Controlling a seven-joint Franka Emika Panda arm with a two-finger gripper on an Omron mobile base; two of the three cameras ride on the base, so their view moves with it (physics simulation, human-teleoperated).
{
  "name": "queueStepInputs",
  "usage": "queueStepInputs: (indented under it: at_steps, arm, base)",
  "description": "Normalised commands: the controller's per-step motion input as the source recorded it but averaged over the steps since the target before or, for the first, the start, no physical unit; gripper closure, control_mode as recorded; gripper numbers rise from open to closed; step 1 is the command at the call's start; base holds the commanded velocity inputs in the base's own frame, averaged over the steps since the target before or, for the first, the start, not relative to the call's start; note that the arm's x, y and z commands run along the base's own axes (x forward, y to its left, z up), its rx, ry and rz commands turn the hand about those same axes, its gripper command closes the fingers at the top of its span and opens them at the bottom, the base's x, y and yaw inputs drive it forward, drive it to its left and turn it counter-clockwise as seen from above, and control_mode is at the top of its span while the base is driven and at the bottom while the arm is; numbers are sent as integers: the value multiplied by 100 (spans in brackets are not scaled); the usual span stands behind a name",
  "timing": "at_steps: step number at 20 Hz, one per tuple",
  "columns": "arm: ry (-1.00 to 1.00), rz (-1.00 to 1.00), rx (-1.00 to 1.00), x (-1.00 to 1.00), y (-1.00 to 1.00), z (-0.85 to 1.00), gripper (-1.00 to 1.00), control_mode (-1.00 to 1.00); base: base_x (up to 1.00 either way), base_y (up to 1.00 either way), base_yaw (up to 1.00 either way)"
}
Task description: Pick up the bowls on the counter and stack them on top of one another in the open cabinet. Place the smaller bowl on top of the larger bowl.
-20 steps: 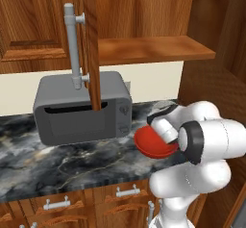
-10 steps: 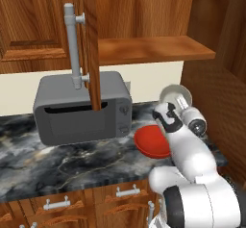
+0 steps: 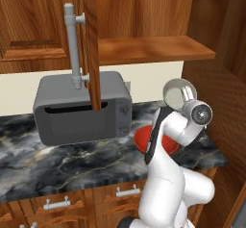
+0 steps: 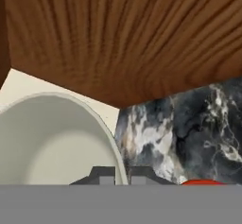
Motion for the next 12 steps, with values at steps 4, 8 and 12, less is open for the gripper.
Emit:
queueStepInputs:
  at_steps: [4, 8, 12]
  arm:
    - [45, 2, 47, -49, 0, -7, 100, -100]
    - [30, 9, 39, -4, 0, -38, 100, -100]
    - [21, 19, 11, 40, 8, -89, 100, -100]
  base:
    - [0, 0, 0]
    - [0, 0, 0]
    - [0, 0, 0]
